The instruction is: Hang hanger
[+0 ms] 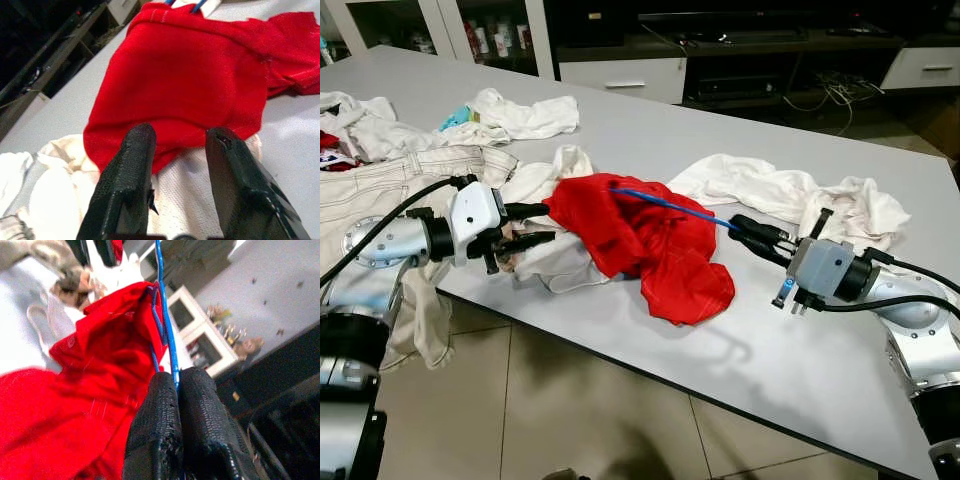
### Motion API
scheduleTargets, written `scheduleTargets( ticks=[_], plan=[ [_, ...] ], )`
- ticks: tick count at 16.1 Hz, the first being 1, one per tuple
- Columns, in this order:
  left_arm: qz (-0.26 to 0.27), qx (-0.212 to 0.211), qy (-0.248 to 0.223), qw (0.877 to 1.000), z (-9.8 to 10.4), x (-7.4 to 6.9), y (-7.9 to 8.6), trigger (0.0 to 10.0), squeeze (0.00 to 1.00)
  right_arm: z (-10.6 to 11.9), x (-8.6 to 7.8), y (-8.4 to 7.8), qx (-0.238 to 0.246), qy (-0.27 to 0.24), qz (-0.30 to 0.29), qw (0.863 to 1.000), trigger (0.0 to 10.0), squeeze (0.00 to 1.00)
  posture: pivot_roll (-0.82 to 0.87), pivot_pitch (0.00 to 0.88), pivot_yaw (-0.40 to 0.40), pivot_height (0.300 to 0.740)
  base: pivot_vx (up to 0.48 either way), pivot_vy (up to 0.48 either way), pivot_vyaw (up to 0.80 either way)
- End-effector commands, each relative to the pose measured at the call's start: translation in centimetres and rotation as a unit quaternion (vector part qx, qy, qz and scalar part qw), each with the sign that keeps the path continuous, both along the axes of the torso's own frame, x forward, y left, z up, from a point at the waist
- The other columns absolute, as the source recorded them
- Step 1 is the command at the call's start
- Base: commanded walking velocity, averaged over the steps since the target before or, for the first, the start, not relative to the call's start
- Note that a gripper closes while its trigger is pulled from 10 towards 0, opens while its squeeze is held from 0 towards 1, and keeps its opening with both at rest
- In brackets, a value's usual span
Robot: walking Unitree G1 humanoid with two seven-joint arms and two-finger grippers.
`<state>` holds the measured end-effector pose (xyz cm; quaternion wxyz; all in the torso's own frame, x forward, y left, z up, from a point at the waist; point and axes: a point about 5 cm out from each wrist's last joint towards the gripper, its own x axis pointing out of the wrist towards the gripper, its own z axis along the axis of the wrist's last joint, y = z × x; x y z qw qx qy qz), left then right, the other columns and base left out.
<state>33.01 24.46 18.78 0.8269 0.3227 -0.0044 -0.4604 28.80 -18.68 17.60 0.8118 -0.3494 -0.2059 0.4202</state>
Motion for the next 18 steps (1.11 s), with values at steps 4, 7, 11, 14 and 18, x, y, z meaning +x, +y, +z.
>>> scheduleTargets(
  ticks=[4, 7, 11, 14, 18],
  plan=[
    [0.012, 0.008, -0.021, 1.0, 0.8, 0.8, 0.0, 10.0, 0.0, 0.5, -0.9, 0.4, -0.008, -0.019, 0.025, 0.999, 10.0, 0.06, -0.06, 0.0, 0.02, 0.74, 0.0, 0.0, 0.0],
    [0.008, 0.011, -0.031, 0.999, 1.0, 1.5, -0.5, 10.0, 0.0, -0.1, -1.7, 0.7, -0.04, -0.022, 0.041, 0.998, 10.0, 0.07, -0.08, 0.0, 0.028, 0.74, 0.0, 0.0, 0.0],
    [-0.016, 0.007, -0.031, 0.999, 0.6, 1.8, -1.8, 10.0, 0.0, 0.3, -1.5, 1.4, -0.048, -0.034, 0.051, 0.997, 10.0, 0.07, -0.07, 0.0, 0.026, 0.74, 0.0, 0.0, 0.0],
    [-0.029, 0.002, -0.026, 0.999, 0.2, 1.8, -2.4, 10.0, 0.0, 1.0, -1.2, 1.8, -0.043, -0.044, 0.055, 0.997, 10.0, 0.07, -0.07, 0.0, 0.023, 0.74, 0.0, 0.0, 0.0],
    [-0.038, -0.008, -0.023, 0.999, -0.2, 1.6, -2.9, 10.0, 0.0, 1.6, -1.1, 2.5, -0.037, -0.055, 0.064, 0.996, 10.0, 0.07, -0.06, 0.0, 0.019, 0.74, 0.0, 0.0, 0.0]
  ],
)
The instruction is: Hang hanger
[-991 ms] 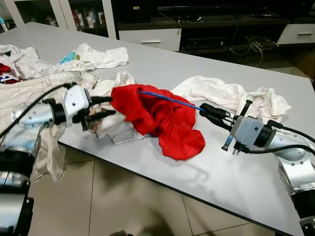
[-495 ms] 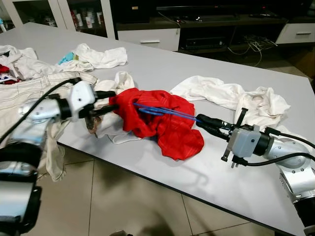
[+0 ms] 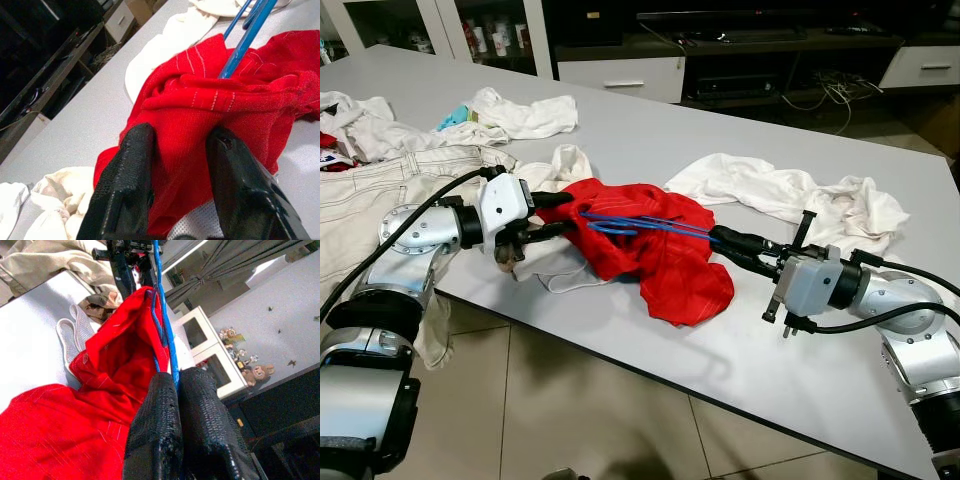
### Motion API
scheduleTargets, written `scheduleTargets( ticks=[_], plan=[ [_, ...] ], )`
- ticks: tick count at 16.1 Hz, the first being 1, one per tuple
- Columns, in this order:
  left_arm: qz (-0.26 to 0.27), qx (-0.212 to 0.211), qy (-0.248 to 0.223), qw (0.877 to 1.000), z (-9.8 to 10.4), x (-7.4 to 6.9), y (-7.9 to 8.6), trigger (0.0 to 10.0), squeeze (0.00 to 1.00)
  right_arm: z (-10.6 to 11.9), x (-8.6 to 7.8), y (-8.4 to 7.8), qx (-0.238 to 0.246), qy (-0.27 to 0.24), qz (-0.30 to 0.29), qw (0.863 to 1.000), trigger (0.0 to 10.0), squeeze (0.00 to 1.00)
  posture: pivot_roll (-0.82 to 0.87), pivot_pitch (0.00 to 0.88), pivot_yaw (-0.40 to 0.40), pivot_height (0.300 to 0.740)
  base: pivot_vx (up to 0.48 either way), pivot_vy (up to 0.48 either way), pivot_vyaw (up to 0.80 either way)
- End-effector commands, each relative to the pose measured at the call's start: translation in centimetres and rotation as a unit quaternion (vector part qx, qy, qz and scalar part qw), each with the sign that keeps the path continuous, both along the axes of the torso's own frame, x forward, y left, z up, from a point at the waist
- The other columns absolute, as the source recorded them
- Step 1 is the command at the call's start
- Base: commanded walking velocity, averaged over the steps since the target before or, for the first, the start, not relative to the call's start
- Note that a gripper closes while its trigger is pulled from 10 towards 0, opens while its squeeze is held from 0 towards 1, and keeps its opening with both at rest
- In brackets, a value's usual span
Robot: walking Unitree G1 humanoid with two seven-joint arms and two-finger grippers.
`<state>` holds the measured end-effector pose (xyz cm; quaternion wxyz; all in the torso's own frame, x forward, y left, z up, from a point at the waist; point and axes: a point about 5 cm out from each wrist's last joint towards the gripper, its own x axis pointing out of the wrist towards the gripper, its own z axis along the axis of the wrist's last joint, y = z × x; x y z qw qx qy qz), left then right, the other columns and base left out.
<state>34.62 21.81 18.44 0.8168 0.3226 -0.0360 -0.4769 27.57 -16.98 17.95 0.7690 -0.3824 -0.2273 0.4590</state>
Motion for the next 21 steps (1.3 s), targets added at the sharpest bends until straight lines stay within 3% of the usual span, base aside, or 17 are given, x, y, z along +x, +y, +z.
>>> scheduleTargets(
  ticks=[1, 16, 21],
  plan=[
    [-0.012, 0.001, -0.002, 1.0, 0.0, 0.0, -0.4, 10.0, 0.0, 1.3, 0.1, 0.9, 0.006, -0.029, 0.017, 0.999, 10.0, 0.07, -0.06, 0.0, 0.019, 0.74, 0.0, 0.0, 0.0],
    [-0.102, -0.052, -0.011, 0.993, 0.6, 0.2, -5.2, 10.0, 0.0, 1.4, 0.0, 1.1, 0.028, -0.02, 0.015, 0.999, 10.0, 0.07, -0.07, 0.0, 0.023, 0.74, 0.0, 0.0, 0.0],
    [-0.11, -0.045, -0.004, 0.993, 0.3, 0.0, -5.4, 10.0, 0.0, 1.7, 0.2, 0.9, 0.042, -0.019, 0.009, 0.999, 10.0, 0.07, -0.07, 0.0, 0.024, 0.74, 0.0, 0.0, 0.0]
  ],
)
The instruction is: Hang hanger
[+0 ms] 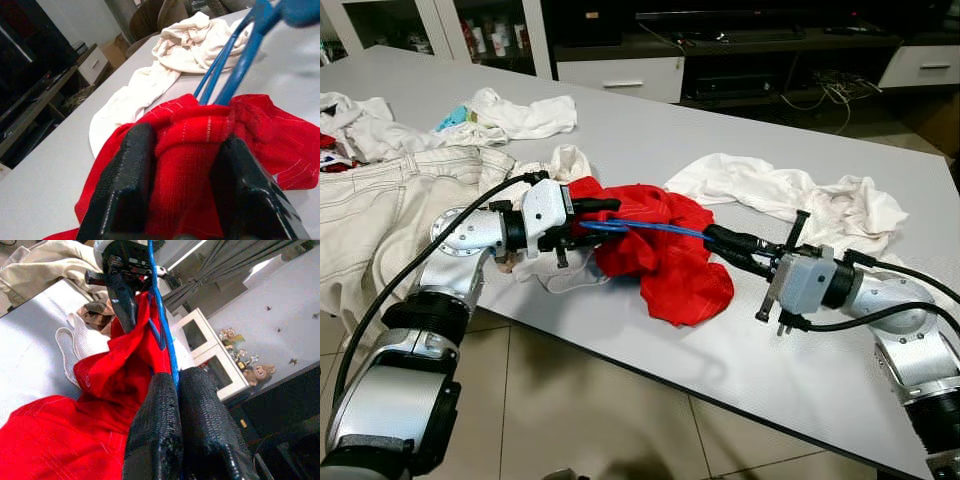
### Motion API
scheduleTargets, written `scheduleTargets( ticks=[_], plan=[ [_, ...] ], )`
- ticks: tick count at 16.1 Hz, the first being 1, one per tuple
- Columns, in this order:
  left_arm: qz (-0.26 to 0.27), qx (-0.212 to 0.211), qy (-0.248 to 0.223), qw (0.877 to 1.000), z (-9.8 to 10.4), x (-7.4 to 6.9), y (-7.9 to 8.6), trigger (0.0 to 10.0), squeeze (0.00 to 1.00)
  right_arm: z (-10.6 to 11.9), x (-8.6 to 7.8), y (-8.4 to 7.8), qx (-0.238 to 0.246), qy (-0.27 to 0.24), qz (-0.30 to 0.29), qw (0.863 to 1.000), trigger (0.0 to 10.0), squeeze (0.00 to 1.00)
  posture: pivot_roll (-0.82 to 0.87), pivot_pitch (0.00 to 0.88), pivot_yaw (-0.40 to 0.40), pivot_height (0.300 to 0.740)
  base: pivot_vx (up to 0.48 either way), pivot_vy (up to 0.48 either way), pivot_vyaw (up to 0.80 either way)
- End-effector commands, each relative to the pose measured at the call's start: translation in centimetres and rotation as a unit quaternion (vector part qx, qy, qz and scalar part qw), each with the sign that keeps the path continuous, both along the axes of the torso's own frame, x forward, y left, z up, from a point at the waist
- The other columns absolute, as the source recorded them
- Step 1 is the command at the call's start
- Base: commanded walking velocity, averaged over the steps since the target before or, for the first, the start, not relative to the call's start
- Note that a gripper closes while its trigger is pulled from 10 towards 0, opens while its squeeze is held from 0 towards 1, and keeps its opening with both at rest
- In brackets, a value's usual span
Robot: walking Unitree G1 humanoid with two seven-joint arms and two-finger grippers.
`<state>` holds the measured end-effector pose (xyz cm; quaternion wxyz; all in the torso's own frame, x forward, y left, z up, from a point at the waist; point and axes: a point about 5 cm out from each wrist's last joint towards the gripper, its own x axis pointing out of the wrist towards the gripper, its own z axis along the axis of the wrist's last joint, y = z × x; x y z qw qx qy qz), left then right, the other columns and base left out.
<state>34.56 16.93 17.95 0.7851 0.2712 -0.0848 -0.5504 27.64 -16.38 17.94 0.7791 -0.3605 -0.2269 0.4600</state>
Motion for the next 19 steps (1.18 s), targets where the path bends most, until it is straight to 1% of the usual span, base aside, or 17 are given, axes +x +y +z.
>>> scheduleTargets(
  ticks=[1, 3, 4, 5, 7, 8, 9, 10, 11, 12, 14, 15, 19],
  plan=[
    [-0.018, 0.005, -0.014, 1.0, 0.8, 0.1, -0.6, 10.0, 0.0, 1.7, 0.2, 0.3, 0.022, -0.032, 0.006, 0.999, 10.0, 0.07, -0.07, 0.0, 0.024, 0.74, 0.0, 0.0, 0.0],
    [-0.025, 0.002, -0.019, 1.0, 1.0, 0.1, -1.1, 10.0, 0.0, 1.5, 0.1, 0.5, 0.031, -0.025, 0.007, 0.999, 10.0, 0.06, -0.07, 0.0, 0.023, 0.74, 0.0, 0.0, 0.0],
    [-0.026, 0.005, -0.026, 0.999, 1.1, 0.2, -1.2, 10.0, 0.0, 1.4, 0.2, 0.5, 0.051, -0.013, 0.002, 0.999, 10.0, 0.07, -0.07, 0.0, 0.023, 0.74, 0.0, 0.0, 0.0],
    [-0.024, 0.008, -0.031, 0.999, 1.2, 0.2, -1.2, 10.0, 0.0, 1.3, 0.2, 0.5, 0.06, -0.008, -0.001, 0.998, 10.0, 0.07, -0.07, 0.0, 0.023, 0.74, 0.0, 0.0, 0.0],
    [-0.003, 0.018, -0.072, 0.997, 2.3, 0.5, -0.5, 10.0, 0.0, 1.1, 0.4, -0.1, 0.091, 0.015, -0.018, 0.996, 10.0, 0.07, -0.07, 0.0, 0.025, 0.74, 0.0, 0.0, 0.0],
    [0.0, 0.021, -0.086, 0.996, 2.8, 0.6, -0.3, 10.0, 0.0, 1.0, 0.5, -0.2, 0.098, 0.02, -0.021, 0.995, 10.0, 0.07, -0.07, 0.0, 0.025, 0.74, 0.0, 0.0, 0.0],
    [0.007, 0.021, -0.112, 0.993, 3.9, 0.7, 0.0, 10.0, 0.0, 0.6, 0.4, -0.1, 0.11, 0.036, -0.023, 0.993, 10.0, 0.06, -0.07, 0.0, 0.025, 0.74, 0.0, 0.0, 0.0],
    [0.015, 0.017, -0.123, 0.992, 4.6, 0.9, 0.3, 10.0, 0.0, 0.2, 0.4, 0.0, 0.118, 0.047, -0.024, 0.992, 10.0, 0.07, -0.07, 0.0, 0.025, 0.74, 0.0, 0.0, 0.0],
    [0.021, 0.017, -0.125, 0.992, 4.8, 1.0, 0.6, 10.0, 0.0, 0.0, 0.5, 0.1, 0.127, 0.058, -0.026, 0.99, 10.0, 0.06, -0.07, 0.0, 0.025, 0.74, 0.0, 0.0, 0.0],
    [0.024, 0.024, -0.119, 0.992, 4.7, 1.0, 1.0, 10.0, 0.0, -0.3, 0.6, 0.1, 0.141, 0.07, -0.03, 0.987, 10.0, 0.07, -0.07, 0.0, 0.025, 0.74, 0.0, 0.0, 0.0],
    [0.023, 0.036, -0.113, 0.993, 4.4, 0.9, 1.3, 10.0, 0.0, -0.3, 0.8, -0.1, 0.183, 0.091, -0.039, 0.978, 10.0, 0.07, -0.06, 0.0, 0.033, 0.74, 0.0, 0.0, 0.0],
    [0.025, 0.036, -0.116, 0.992, 4.4, 0.9, 1.4, 10.0, 0.0, -0.4, 0.9, -0.1, 0.195, 0.097, -0.043, 0.975, 10.0, 0.07, -0.06, 0.0, 0.033, 0.74, 0.0, 0.0, 0.0],
    [0.027, 0.039, -0.138, 0.989, 5.7, 1.0, 1.8, 10.0, 0.0, -1.1, 1.0, 0.2, 0.229, 0.12, -0.052, 0.965, 10.0, 0.07, -0.06, 0.0, 0.034, 0.74, 0.0, 0.0, 0.0]
  ],
)
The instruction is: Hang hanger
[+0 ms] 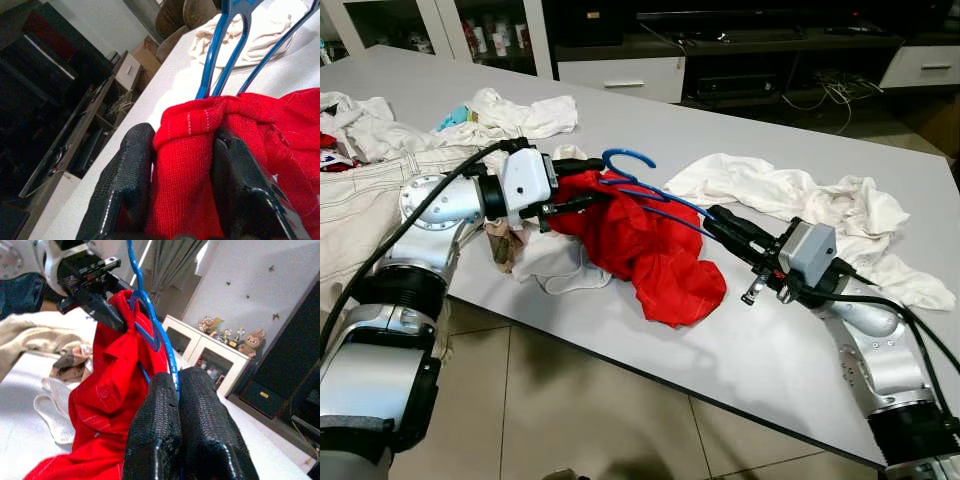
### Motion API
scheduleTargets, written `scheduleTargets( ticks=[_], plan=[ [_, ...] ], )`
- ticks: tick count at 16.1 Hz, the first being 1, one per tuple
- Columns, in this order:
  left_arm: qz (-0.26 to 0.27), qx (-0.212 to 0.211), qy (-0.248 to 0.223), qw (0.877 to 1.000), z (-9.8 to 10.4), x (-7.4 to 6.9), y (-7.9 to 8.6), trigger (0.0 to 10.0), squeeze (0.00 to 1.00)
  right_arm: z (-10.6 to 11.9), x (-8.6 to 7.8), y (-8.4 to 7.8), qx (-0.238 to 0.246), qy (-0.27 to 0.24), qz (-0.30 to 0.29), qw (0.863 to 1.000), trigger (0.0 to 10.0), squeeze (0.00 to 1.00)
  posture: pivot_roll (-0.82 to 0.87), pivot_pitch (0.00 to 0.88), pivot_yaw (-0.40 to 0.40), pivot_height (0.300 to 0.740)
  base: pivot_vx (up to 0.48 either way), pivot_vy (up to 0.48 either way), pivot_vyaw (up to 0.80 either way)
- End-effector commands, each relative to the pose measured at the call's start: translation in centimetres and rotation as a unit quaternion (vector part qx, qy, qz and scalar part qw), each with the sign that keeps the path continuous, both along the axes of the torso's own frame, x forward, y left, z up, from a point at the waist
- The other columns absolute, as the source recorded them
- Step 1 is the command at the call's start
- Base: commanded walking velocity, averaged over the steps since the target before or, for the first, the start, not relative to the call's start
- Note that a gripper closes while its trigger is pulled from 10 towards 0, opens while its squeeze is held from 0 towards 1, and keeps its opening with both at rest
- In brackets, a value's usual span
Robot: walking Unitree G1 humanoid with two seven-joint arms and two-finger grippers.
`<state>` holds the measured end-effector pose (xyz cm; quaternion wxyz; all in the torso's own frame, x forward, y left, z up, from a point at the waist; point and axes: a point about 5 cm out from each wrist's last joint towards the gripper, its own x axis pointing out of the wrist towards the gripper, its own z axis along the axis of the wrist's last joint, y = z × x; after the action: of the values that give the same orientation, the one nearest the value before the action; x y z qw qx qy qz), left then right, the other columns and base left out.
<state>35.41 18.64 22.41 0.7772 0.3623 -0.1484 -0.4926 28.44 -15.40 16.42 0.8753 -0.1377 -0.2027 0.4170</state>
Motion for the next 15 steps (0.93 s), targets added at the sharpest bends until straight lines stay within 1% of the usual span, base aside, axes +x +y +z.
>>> scheduleTargets(
  ticks=[1, 2, 3, 5, 9, 11, 13, 15],
  plan=[
    [-0.005, 0.012, -0.028, 1.0, 1.7, 0.1, 0.2, 10.0, 0.0, 0.3, 0.2, -0.7, 0.032, 0.004, -0.023, 0.999, 10.0, 0.07, -0.06, 0.0, 0.034, 0.74, 0.0, 0.0, 0.0],
    [-0.004, 0.014, -0.032, 0.999, 1.9, 0.1, 0.2, 10.0, 0.0, 0.1, 0.2, -0.6, 0.037, 0.009, -0.023, 0.999, 10.0, 0.06, -0.06, 0.0, 0.034, 0.74, 0.0, 0.0, 0.0],
    [-0.001, 0.014, -0.046, 0.999, 2.7, 0.1, 0.4, 10.0, 0.0, -0.4, 0.3, -0.4, 0.05, 0.023, -0.025, 0.998, 10.0, 0.07, -0.06, 0.0, 0.035, 0.74, 0.0, 0.0, 0.0],
    [-0.001, 0.014, -0.055, 0.998, 3.3, 0.1, 0.5, 10.0, 0.0, -1.0, 0.3, 0.0, 0.06, 0.037, -0.025, 0.997, 10.0, 0.07, -0.06, 0.0, 0.033, 0.74, 0.0, 0.0, 0.0],
    [-0.002, 0.024, -0.054, 0.998, 3.5, 0.0, 0.8, 10.0, 0.0, -1.7, 0.4, 0.5, 0.067, 0.05, -0.025, 0.996, 10.0, 0.07, -0.06, 0.0, 0.035, 0.74, 0.0, 0.0, 0.0],
    [0.001, 0.027, -0.053, 0.998, 3.6, 0.0, 1.0, 10.0, 0.0, -1.9, 0.4, 0.4, 0.071, 0.054, -0.029, 0.996, 10.0, 0.07, -0.06, 0.0, 0.034, 0.74, 0.0, 0.0, 0.0],
    [0.018, 0.013, -0.038, 0.999, 4.1, -0.1, 2.2, 10.0, 0.0, -2.3, 0.3, 0.2, 0.065, 0.052, -0.041, 0.996, 10.0, 0.07, -0.06, 0.0, 0.034, 0.74, 0.0, 0.0, 0.0],
    [0.024, 0.0, -0.008, 1.0, 4.1, -0.3, 3.2, 10.0, 0.0, -2.6, 0.0, 0.0, 0.067, 0.047, -0.051, 0.995, 10.0, 0.08, -0.06, 0.0, 0.034, 0.74, 0.0, 0.0, 0.0]
  ],
)
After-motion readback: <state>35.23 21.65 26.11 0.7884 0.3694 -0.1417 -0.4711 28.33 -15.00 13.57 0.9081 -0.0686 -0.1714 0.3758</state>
